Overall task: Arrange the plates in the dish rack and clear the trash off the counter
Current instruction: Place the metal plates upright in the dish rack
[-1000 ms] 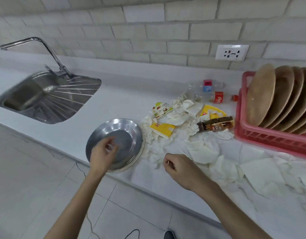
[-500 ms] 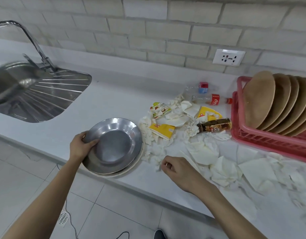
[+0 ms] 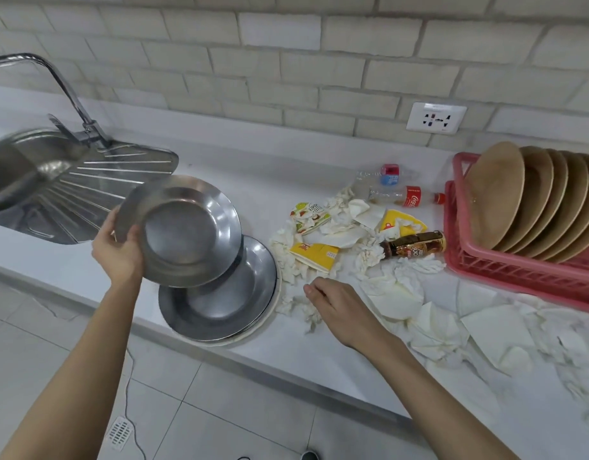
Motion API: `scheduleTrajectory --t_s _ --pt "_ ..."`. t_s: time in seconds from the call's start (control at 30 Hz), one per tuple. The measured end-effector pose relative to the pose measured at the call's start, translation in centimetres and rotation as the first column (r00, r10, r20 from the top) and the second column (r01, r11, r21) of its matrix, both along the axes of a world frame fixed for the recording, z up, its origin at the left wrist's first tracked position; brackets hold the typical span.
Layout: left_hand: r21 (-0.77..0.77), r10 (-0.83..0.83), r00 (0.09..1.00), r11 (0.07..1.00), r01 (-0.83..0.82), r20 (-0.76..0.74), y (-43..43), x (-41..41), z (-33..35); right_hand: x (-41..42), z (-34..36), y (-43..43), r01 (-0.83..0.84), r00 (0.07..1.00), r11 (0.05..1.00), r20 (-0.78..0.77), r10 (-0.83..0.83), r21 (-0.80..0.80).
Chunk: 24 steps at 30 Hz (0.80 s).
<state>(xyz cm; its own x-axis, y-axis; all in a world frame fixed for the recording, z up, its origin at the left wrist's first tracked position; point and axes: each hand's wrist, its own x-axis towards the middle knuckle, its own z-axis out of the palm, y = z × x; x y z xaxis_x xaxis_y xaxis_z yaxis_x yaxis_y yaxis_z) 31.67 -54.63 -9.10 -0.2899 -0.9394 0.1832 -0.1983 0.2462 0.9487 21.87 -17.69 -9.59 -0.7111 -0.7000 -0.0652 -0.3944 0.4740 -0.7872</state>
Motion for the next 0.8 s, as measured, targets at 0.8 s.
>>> scheduleTrajectory --t_s 0.8 --pt "0.548 -0.642 0.720 0.516 0.659 -0.262 37.1 -11.3 -2.0 -6.1 6.7 22.4 0.588 0.804 0.765 0.287 -0.520 -0.263"
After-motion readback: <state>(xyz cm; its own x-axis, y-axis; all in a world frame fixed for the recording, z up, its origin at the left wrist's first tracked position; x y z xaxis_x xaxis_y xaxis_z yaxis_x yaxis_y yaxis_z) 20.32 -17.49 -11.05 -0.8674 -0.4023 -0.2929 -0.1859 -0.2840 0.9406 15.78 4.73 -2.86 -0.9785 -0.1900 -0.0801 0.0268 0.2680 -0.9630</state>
